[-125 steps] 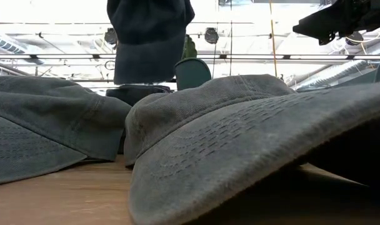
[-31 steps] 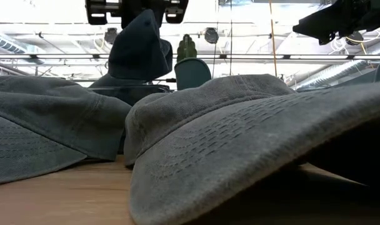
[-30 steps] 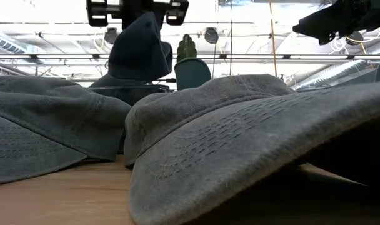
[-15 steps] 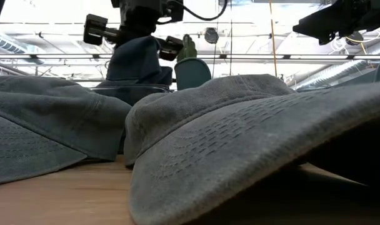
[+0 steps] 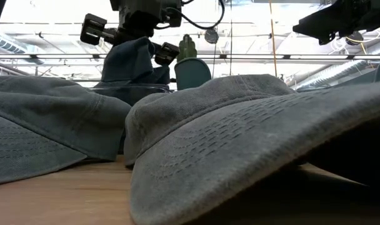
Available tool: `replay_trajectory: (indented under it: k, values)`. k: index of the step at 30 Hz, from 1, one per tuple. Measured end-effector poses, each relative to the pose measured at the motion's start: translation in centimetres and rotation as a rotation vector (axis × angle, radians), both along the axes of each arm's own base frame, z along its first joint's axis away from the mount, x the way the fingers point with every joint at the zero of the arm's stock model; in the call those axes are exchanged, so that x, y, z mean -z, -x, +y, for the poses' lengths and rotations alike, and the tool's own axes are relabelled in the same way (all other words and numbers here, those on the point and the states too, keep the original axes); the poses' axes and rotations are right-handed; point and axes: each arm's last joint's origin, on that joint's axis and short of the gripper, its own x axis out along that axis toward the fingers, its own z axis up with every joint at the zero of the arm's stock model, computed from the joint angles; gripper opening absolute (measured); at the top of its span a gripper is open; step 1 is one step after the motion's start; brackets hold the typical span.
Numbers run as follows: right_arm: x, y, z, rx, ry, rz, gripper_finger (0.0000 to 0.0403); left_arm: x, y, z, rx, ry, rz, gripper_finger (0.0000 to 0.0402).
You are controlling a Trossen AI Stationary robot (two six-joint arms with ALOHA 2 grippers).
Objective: Pick & Place hat
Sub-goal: Put the blue cap into the transparent bin
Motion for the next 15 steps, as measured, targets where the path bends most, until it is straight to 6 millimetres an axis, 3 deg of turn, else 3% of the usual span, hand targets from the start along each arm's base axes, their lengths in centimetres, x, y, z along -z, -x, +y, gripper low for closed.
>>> replay_trajectory:
  k: [15]
  values:
    - [0.0, 0.0, 0.0, 0.000, 0.000, 0.000, 0.0155, 6.0, 0.9, 1.0, -0.084, 0.051, -0.017, 0.0031]
